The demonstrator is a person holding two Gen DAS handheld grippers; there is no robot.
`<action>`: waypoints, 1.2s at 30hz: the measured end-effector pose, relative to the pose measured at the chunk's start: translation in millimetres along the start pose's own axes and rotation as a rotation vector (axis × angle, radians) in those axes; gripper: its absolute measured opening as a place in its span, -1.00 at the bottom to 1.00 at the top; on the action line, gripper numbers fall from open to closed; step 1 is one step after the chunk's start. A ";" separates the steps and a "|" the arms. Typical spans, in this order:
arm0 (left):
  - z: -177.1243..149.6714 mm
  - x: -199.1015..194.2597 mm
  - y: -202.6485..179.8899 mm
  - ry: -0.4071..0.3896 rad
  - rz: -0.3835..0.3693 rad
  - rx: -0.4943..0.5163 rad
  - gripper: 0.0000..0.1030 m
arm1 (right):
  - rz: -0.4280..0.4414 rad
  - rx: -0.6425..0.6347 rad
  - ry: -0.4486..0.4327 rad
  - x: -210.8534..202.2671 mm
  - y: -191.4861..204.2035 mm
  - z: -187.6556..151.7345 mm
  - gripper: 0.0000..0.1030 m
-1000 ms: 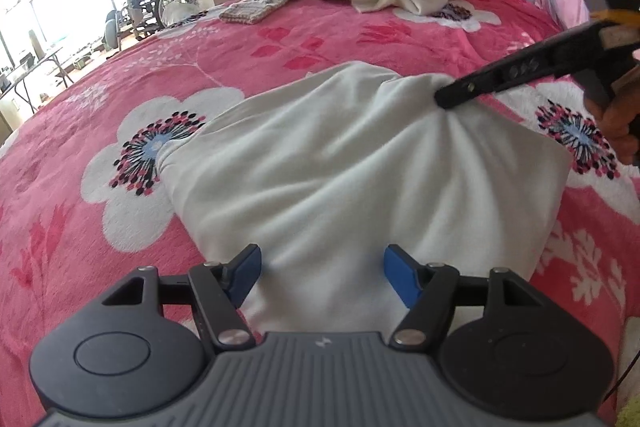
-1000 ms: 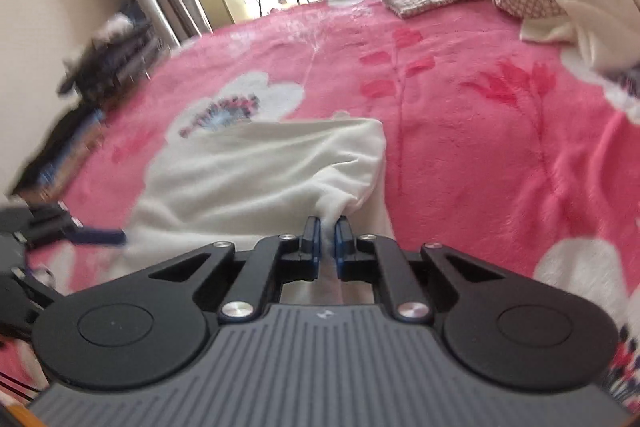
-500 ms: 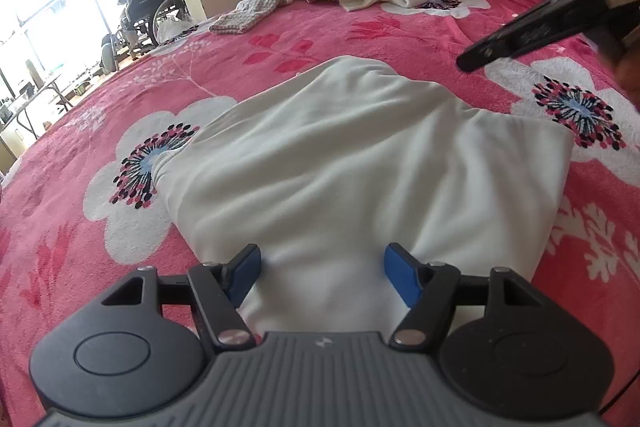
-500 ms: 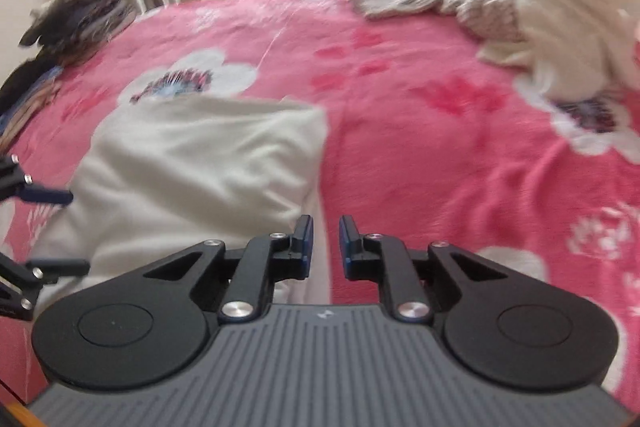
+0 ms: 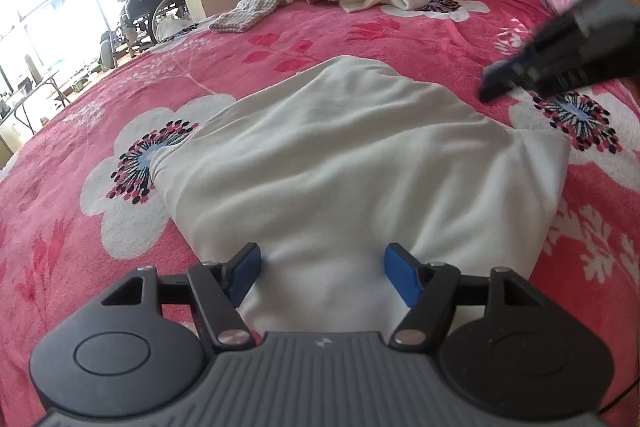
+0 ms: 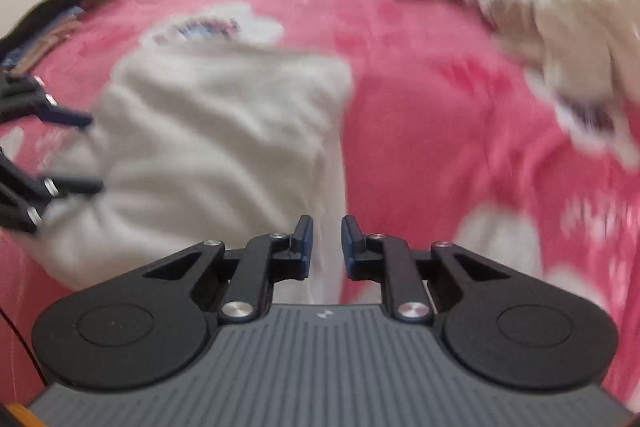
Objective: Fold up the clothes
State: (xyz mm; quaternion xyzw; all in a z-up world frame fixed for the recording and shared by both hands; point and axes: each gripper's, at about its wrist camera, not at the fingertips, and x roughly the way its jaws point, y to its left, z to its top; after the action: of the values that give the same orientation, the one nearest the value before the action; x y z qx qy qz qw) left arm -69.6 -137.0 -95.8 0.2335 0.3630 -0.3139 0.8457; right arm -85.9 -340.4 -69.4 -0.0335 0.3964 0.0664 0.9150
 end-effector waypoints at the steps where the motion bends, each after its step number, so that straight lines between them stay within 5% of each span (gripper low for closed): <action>1: -0.1 0.0 -0.2 0.000 0.000 0.000 0.36 | 0.015 -0.027 -0.027 0.1 6.1 8.2 -0.72; 5: -1.4 -1.1 0.2 0.001 -0.004 0.001 0.36 | 0.054 -0.133 -0.049 23.1 27.9 16.7 -0.76; 7: -1.8 -1.7 1.1 0.003 -0.007 -0.001 0.36 | -0.002 -0.180 0.012 47.2 24.3 7.2 -0.77; 11: -2.4 -1.2 1.3 0.002 -0.010 -0.003 0.37 | -0.010 -0.021 0.022 50.8 -9.1 11.7 -0.76; 13: -2.7 -0.9 1.5 0.002 -0.011 -0.005 0.38 | -0.045 -0.023 -0.022 41.1 -7.7 24.9 -0.76; 16: -3.1 -0.5 1.7 0.002 -0.012 -0.006 0.38 | 0.030 -0.007 -0.042 42.9 -6.2 37.2 -0.76; 21: -3.1 -0.7 1.7 0.003 -0.014 -0.005 0.38 | 0.020 -0.014 -0.006 91.1 -17.8 41.5 -0.77; 27: -2.0 -0.2 2.8 0.013 -0.018 -0.010 0.39 | 0.087 0.279 -0.058 93.0 -61.4 61.1 -0.64; 32: -2.1 0.3 1.2 0.013 -0.014 -0.008 0.39 | 0.285 0.712 -0.064 113.1 -115.7 58.8 -0.44; 36: -2.1 0.2 -0.2 0.012 -0.012 -0.008 0.39 | 0.349 0.757 0.042 143.9 -116.4 61.5 -0.38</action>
State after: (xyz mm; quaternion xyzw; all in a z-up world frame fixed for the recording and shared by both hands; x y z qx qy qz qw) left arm -70.6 -135.9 -97.2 0.2298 0.3707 -0.3162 0.8425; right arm 73.0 -434.9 -131.4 0.3718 0.4113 0.0695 0.8293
